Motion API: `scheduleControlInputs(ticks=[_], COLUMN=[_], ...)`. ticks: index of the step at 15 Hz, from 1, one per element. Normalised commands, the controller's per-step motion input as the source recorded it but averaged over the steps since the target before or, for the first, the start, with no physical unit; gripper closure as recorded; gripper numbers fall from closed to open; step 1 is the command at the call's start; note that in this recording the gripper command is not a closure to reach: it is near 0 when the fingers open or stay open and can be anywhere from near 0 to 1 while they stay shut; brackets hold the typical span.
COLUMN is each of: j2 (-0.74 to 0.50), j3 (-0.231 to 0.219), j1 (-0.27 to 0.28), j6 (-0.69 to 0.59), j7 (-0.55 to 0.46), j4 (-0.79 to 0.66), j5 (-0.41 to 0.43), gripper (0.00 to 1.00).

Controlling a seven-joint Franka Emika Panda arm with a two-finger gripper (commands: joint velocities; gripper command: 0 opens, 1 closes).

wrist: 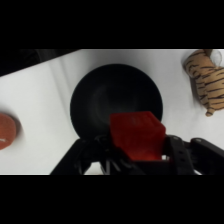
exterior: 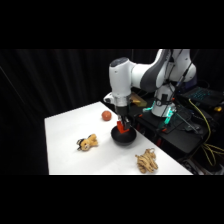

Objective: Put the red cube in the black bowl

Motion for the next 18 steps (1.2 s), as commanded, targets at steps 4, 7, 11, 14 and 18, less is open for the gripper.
scheduleControlInputs(ticks=[4,7,11,14,18], j2=[-0.02,0.15,0.20,0.12,-0.04], j3=[0.046,-0.033,-0.039,-0.026,0.057], j1=[-0.116,-0.081,-0.025,0.020,-0.036], j6=[0.47,0.48,0.30,0.15,-0.05], j7=[0.07,0.19,0.03,-0.07,-0.26], j4=[-0.22,-0.10,0.02,0.06,0.07], j5=[-0.067,-0.242,-0.026,0.090,0.247], gripper=[1.00,1.00,1.00,0.00,0.00])
